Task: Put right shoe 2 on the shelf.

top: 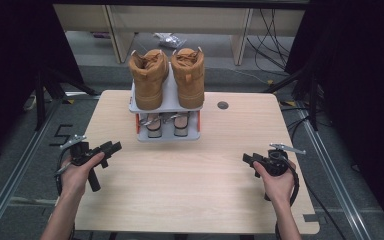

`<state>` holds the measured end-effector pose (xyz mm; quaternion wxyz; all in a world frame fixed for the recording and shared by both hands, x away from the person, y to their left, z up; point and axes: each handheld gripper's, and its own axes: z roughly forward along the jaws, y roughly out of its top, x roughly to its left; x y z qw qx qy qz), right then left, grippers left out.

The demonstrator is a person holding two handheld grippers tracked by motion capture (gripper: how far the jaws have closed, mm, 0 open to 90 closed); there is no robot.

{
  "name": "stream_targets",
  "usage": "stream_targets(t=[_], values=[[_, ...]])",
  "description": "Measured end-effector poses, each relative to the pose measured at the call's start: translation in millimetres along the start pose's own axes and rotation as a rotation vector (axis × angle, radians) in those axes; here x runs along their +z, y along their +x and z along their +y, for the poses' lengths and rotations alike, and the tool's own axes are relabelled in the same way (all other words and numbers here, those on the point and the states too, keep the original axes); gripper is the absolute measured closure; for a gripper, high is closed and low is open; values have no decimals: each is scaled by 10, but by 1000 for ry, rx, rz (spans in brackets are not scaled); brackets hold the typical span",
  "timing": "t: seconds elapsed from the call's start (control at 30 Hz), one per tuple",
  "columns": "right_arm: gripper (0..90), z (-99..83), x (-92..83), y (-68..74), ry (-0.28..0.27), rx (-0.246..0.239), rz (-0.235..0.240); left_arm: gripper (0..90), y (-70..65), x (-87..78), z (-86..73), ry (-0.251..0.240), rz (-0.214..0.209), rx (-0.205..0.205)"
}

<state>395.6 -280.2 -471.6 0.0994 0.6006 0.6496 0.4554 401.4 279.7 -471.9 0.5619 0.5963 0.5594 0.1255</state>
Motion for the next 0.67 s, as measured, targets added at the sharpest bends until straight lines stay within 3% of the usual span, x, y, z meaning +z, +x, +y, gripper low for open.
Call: stream_targets(t=[0.13, 0.17, 0.23, 0.27, 0.3, 0.37, 0.47, 0.5, 0.67], values=[[505, -52, 30, -59, -6, -10, -12, 481, 6, 1, -2, 0, 0, 1], [505, -65, 24, -46, 0, 10, -15, 481, 6, 1, -2, -1, -1, 1], [505, -72, 30, -56, -10, -10, -14, 481, 7, 5, -4, 1, -5, 2], [504, -76, 21, -34, -3, 14, -24, 480, 8, 6, -5, 2, -6, 3], [503, -77, 27, -51, -4, -5, -15, 480, 8, 6, -4, 2, -5, 3], [502, -83, 16, -31, -3, 15, -8, 480, 10, 0, 1, 0, -5, 3], [501, -84, 2, -48, -7, -14, -14, 481, 13, -6, 8, -2, -5, 3], [501, -87, -1, -25, -9, 17, -3, 481, 14, -7, 10, -2, -6, 2], [500, -92, -6, -42, -16, 17, -11, 480, 10, -3, 14, -2, -5, 2]])
